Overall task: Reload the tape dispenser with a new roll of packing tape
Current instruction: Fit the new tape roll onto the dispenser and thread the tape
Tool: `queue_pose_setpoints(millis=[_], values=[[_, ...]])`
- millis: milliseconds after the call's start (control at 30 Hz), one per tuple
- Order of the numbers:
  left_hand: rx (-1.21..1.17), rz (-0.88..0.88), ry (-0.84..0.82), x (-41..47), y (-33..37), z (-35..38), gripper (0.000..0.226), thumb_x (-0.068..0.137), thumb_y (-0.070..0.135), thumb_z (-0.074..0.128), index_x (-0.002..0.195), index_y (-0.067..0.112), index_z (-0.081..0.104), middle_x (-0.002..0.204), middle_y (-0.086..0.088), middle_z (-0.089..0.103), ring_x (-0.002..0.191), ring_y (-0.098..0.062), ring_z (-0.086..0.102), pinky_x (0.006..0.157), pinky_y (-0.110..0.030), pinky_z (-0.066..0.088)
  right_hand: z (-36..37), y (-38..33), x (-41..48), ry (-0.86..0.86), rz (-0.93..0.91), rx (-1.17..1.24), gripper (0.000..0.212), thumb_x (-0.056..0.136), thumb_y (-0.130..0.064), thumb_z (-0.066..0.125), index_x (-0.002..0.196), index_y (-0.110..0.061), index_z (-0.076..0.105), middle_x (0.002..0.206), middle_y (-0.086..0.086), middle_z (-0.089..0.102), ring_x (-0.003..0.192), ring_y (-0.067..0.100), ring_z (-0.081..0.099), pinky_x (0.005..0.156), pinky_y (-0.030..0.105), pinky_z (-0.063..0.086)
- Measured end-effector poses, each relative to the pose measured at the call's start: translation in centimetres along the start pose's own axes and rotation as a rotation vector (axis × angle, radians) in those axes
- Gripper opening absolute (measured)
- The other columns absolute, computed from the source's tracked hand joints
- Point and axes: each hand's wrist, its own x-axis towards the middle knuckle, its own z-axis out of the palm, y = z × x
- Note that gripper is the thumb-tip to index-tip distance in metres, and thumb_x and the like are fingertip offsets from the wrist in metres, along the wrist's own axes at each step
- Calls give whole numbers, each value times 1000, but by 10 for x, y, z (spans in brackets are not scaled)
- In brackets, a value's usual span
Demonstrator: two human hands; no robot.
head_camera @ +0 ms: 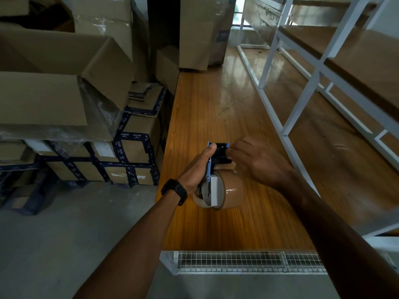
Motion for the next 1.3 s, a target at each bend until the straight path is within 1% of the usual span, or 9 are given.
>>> queue_pose_setpoints(millis=[300,400,533,600,767,867,933,1067,1300], values=[[74,-24,-24,0,-5,4,46,100,59,28,108,36,66,103,6,77,105,-13,70,94,-32,51,7,-4,-2,-79,63,155,20,100,-17,41,108,-5,55,87,11,63,64,14,56,56,24,50],[151,-37,-32,-1,-8,5,47,103,60,24,107,36,65,113,-2,73,112,-21,67,102,-39,50,16,-4,-8,-118,41,113,19,101,-16,40,111,-5,53,88,11,63,67,16,57,57,30,54],[81,-33,-16,-1,-11,10,34,105,54,22,108,44,55,109,16,66,96,7,65,90,-19,46,17,-8,-4,-114,57,115,18,100,-14,41,110,-5,52,88,11,62,65,14,54,54,27,50],[8,-51,2,-3,-13,11,39,100,61,24,113,43,55,112,11,67,100,1,65,94,-24,47,17,-9,1,-99,125,199,16,101,-15,42,108,-6,53,87,8,60,63,12,52,53,24,46],[-73,-37,46,4,-16,4,64,95,73,30,124,27,64,110,-3,75,101,-18,70,94,-41,49,11,-12,-3,-97,600,602,23,104,-26,43,125,-21,52,100,-14,56,89,-4,59,68,11,44],[-52,-40,34,7,-12,3,59,100,66,26,125,27,62,109,-3,75,101,-18,71,93,-39,51,2,-16,-9,-15,610,673,40,104,-39,33,131,-19,54,108,-15,58,98,-18,54,80,5,42],[-49,-51,32,8,-13,3,55,102,62,24,120,29,63,107,-1,76,101,-17,71,98,-41,51,1,-14,-12,7,677,670,43,103,-45,34,135,-23,53,115,-11,61,100,-13,55,90,16,41],[-77,-53,17,8,-13,4,56,101,62,24,119,25,63,98,-1,76,91,-15,71,86,-36,53,2,-16,-11,-96,679,603,32,97,-23,60,129,-19,60,114,-3,69,99,0,59,88,1,38],[-25,-58,11,6,-15,6,50,99,62,28,112,32,65,102,1,76,96,-16,71,97,-43,50,8,-27,-2,81,842,627,17,87,2,67,90,-14,73,90,-4,72,80,-7,63,73,10,52]])
